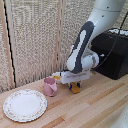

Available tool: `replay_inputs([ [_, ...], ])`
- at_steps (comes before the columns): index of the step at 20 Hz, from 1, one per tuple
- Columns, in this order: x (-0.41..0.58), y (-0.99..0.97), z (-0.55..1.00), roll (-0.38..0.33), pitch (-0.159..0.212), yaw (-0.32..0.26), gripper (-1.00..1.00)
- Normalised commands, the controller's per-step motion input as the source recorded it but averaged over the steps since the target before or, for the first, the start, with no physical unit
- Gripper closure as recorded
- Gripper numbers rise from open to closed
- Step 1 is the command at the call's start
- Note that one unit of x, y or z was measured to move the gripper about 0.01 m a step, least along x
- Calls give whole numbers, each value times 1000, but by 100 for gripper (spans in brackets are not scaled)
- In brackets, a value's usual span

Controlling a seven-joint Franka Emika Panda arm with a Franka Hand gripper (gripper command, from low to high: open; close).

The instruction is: Bring your hand's grasp to the bread. Hold the bread tenderly using the grip of your hand. Carefully pick up the bread and hover it over the white plate. Politely place it atop the plate.

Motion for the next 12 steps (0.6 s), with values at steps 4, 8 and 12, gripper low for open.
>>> replay_inputs([
  [4,101,-8,1000,0,1,0,100],
  [8,287,252,1000,0,49,8,100],
  [12,382,506,876,4,99,30,100],
])
